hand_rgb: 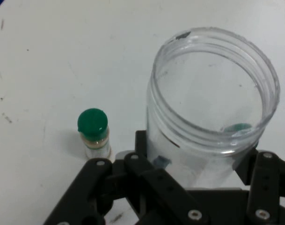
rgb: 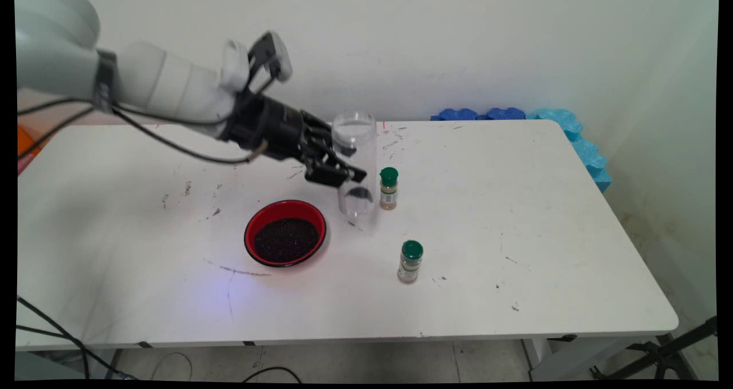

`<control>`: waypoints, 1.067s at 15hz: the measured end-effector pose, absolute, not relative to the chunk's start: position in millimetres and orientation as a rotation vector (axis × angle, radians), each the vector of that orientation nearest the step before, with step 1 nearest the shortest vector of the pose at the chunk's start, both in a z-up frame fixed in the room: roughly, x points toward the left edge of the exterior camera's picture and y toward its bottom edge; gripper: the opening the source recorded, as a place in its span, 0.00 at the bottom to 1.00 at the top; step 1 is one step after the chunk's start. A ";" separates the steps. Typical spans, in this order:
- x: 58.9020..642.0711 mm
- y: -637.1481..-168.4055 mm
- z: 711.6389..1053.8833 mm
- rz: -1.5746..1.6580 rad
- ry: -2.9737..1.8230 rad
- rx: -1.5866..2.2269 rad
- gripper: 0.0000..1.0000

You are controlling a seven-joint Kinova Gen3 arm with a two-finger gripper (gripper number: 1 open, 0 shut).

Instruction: Place the picked object on the table

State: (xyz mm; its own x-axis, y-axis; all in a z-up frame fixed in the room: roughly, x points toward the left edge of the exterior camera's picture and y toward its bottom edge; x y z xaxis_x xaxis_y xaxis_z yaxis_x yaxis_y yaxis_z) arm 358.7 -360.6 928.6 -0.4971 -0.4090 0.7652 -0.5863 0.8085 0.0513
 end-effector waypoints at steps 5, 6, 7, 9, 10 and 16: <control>351.7 -354.9 890.1 0.278 -2.158 0.731 0.00; 350.6 -353.9 883.1 0.278 -2.157 0.732 0.00; 349.4 -353.0 875.9 0.279 -2.157 0.734 0.00; 347.6 -351.6 863.7 0.281 -2.156 0.736 0.00; 346.9 -351.0 858.5 0.282 -2.156 0.738 0.00; 341.0 -351.9 829.8 0.292 -2.148 0.754 0.00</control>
